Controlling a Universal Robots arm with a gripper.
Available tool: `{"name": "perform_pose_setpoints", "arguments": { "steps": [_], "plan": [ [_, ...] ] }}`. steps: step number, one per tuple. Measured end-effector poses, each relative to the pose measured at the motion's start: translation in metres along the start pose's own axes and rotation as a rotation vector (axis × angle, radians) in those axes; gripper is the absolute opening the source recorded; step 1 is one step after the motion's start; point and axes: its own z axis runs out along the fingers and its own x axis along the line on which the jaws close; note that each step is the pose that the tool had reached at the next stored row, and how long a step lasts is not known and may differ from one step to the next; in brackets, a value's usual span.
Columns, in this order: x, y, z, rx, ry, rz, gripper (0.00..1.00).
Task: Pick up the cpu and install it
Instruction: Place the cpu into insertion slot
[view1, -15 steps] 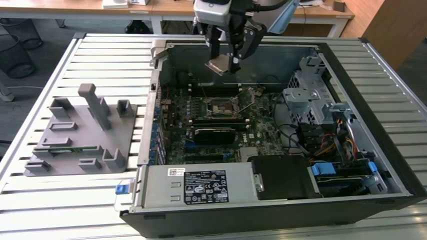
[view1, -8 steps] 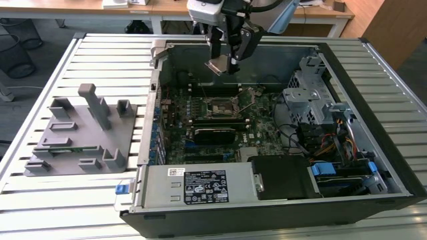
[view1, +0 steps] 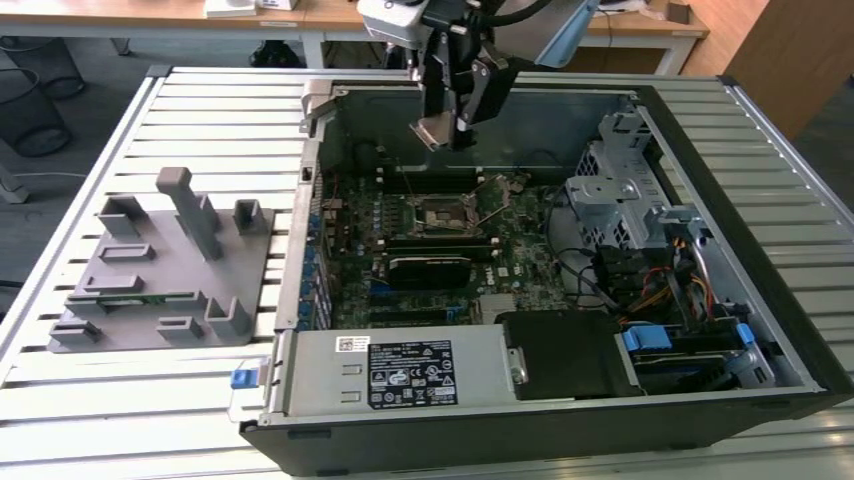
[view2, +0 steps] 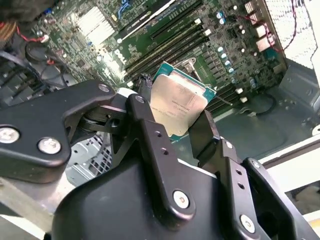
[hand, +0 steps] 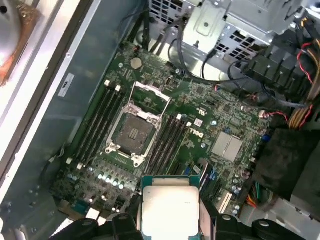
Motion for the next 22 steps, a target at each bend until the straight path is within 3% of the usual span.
{"name": "perform_pose_setpoints", "arguments": {
  "steps": [19, 22],
  "plan": [
    [0.0010, 0.0004, 0.0030, 0.0082, 0.0002, 0.270, 0.54],
    [0.0026, 0.0011, 0.0039, 0.0091, 0.0001, 0.292, 0.54]
  ]
}}
